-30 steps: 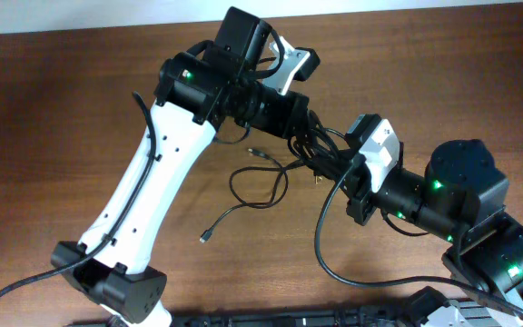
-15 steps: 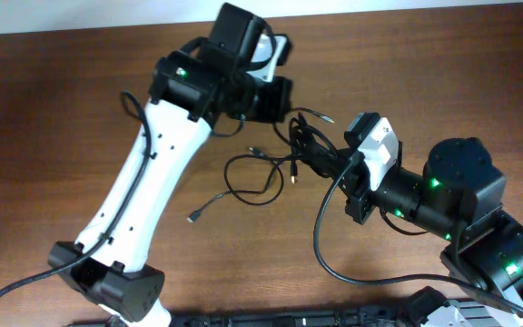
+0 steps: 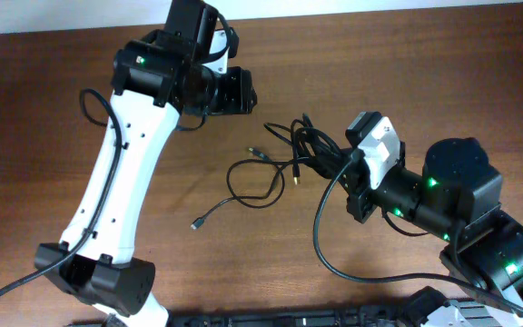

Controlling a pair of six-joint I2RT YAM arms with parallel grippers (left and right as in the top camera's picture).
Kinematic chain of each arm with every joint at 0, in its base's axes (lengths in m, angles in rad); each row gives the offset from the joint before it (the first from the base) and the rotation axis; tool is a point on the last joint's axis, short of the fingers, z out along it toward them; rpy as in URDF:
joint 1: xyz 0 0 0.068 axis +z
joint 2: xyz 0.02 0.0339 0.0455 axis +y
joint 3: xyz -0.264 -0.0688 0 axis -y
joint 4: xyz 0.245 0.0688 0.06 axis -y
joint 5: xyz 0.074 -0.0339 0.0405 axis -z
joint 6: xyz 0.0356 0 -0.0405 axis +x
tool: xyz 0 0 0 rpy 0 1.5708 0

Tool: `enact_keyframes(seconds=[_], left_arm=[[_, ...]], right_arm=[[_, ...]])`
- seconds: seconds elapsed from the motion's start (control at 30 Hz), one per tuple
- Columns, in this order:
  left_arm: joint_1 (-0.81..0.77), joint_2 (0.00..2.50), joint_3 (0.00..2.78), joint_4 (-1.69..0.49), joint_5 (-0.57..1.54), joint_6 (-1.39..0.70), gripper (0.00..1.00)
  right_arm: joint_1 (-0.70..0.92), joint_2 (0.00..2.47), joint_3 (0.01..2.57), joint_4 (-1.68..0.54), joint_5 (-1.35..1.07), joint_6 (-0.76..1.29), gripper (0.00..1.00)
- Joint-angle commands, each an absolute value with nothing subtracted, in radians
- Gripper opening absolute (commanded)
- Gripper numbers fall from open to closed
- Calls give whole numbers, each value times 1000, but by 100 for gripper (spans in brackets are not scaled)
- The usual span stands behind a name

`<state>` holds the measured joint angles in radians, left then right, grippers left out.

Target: Untangle cables

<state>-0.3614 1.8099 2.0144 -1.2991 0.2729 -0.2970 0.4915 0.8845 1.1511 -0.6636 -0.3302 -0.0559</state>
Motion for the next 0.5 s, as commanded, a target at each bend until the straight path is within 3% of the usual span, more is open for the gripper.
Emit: enact_keyframes(seconds=[0.0, 0.1, 0.17, 0.23, 0.3, 0.47], left_arm=[[-362, 1763, 2038, -1293, 439, -91, 58], [-361, 1744, 2038, -1296, 574, 86, 59], [-362, 1732, 2038, -1301, 635, 184, 68], [-362, 1717, 2038, -1303, 690, 250, 87], [-362, 1709, 2038, -1303, 723, 280, 93], [-362, 1705, 2038, -1303, 722, 287, 94]], right_arm=[[490, 876, 1158, -669, -320, -102, 4], [489, 876, 1158, -670, -317, -120, 4], [489, 876, 1158, -670, -318, -120, 4], [489, 876, 1158, -670, -326, -119, 4], [489, 876, 1158, -670, -329, -116, 4], [488, 876, 1158, -658, -336, -57, 4]])
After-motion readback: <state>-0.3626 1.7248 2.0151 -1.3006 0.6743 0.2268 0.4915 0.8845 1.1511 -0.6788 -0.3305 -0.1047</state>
